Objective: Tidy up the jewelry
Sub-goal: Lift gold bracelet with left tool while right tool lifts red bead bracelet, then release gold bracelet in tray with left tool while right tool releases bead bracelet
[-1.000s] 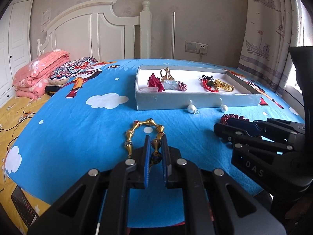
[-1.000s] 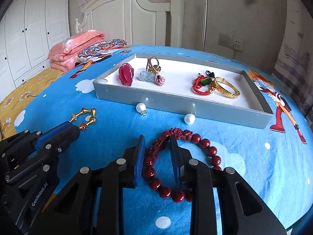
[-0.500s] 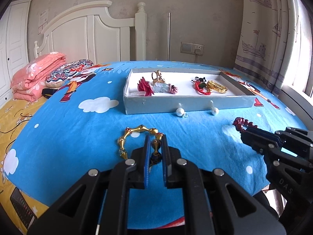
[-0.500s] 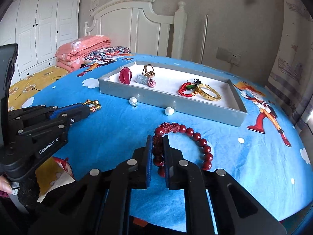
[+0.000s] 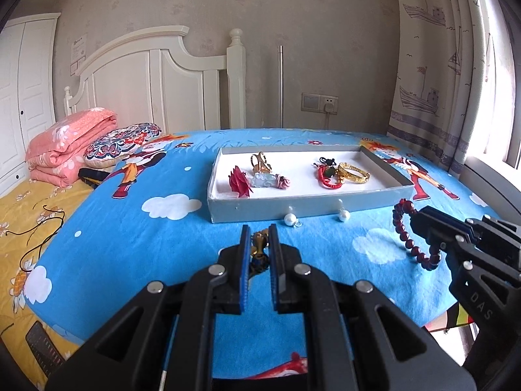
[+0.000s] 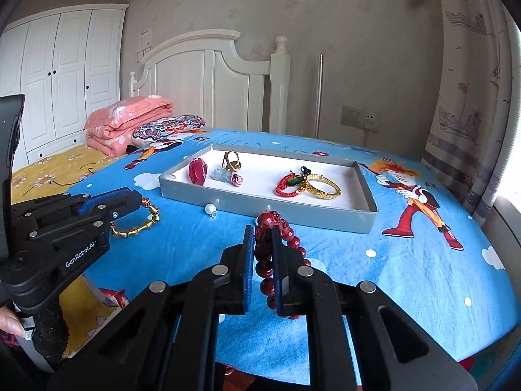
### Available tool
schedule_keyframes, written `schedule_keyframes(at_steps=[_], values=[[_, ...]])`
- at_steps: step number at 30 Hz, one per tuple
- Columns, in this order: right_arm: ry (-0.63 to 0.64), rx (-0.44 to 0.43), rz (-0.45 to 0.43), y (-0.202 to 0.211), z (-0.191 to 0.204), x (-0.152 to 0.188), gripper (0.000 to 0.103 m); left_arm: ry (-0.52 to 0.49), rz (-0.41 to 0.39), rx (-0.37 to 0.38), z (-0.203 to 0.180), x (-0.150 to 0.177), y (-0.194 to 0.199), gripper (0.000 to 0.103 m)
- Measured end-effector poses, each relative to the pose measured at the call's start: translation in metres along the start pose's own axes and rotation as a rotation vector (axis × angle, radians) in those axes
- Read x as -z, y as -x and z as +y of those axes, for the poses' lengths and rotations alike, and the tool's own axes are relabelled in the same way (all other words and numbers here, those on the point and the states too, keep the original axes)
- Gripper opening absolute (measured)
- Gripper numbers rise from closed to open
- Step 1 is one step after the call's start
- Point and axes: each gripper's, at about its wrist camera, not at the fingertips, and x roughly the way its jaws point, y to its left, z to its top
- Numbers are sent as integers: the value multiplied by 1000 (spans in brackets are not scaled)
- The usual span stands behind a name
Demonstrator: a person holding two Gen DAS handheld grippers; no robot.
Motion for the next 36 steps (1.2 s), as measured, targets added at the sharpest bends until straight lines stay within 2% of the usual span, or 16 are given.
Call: schedule_keyframes(at_steps=[7,15,21,29,36], values=[[1,-2,-27,10,-1,-4,10,-4,-34,12,-8,-12,10,10],[-4,-1,-11,6,-3,-5,10,-5,-13,13,-11,-7,8,10],[-4,2,-6,-4,-5,-13,10,-18,-18,5,-12,-16,3,10],[0,-5,1,-44,-14,-56,10,-48,-29,40,-15,-66,-27,10],[-13,30,12,-85,-34,-99,10,-45,-13,55,-24,-117,-68,10]])
